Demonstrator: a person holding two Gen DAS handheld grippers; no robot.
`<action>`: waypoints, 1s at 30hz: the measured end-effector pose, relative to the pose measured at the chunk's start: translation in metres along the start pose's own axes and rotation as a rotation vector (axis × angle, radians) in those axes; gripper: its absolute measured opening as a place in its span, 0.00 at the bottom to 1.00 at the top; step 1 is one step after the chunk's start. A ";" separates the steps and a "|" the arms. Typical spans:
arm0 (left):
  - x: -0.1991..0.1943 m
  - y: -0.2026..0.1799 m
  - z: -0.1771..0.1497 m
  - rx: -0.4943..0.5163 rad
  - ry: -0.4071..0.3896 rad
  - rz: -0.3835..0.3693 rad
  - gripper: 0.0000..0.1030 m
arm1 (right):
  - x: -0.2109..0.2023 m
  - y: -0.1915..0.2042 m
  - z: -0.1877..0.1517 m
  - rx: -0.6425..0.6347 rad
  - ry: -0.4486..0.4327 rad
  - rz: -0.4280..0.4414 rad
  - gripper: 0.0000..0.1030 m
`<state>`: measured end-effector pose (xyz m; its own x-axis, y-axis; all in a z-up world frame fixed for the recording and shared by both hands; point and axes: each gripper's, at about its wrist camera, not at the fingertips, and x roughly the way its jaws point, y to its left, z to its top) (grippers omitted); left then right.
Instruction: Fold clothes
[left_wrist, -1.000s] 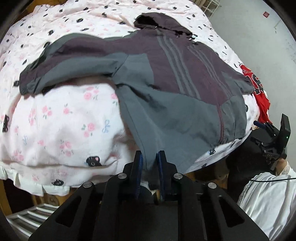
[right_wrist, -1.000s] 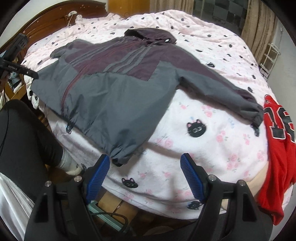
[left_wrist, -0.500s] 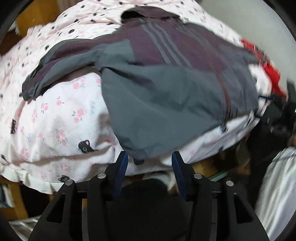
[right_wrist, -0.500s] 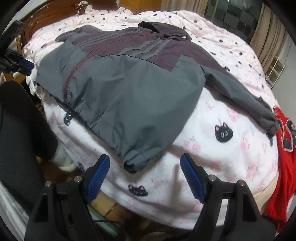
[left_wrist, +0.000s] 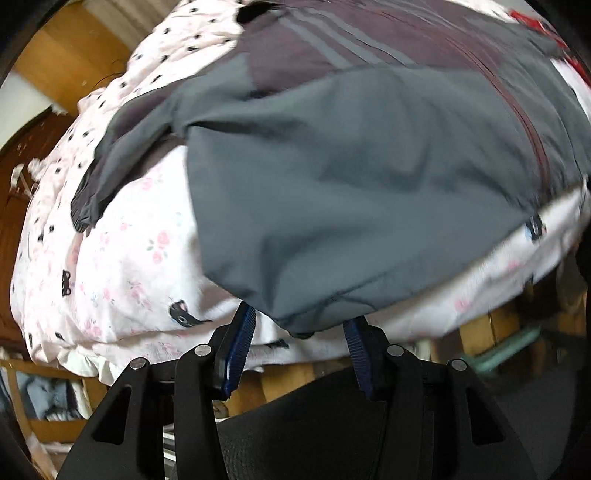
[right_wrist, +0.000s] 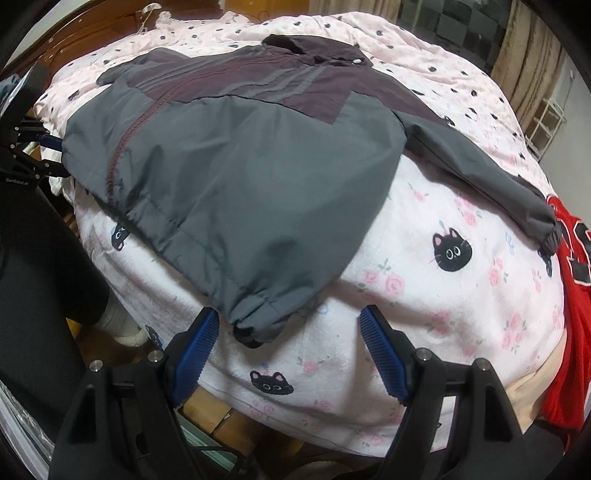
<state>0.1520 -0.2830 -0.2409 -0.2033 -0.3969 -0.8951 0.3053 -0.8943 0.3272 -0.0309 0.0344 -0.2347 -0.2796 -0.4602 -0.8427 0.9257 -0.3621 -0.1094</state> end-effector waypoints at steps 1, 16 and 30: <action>-0.003 0.004 0.000 -0.020 -0.018 0.005 0.43 | 0.000 -0.002 0.000 0.009 0.001 0.001 0.78; -0.041 0.013 -0.003 -0.207 -0.194 0.135 0.52 | -0.035 -0.011 0.002 0.091 -0.134 -0.037 0.78; -0.040 0.001 -0.001 -0.153 -0.184 0.215 0.53 | -0.032 0.007 0.004 0.034 -0.108 -0.009 0.78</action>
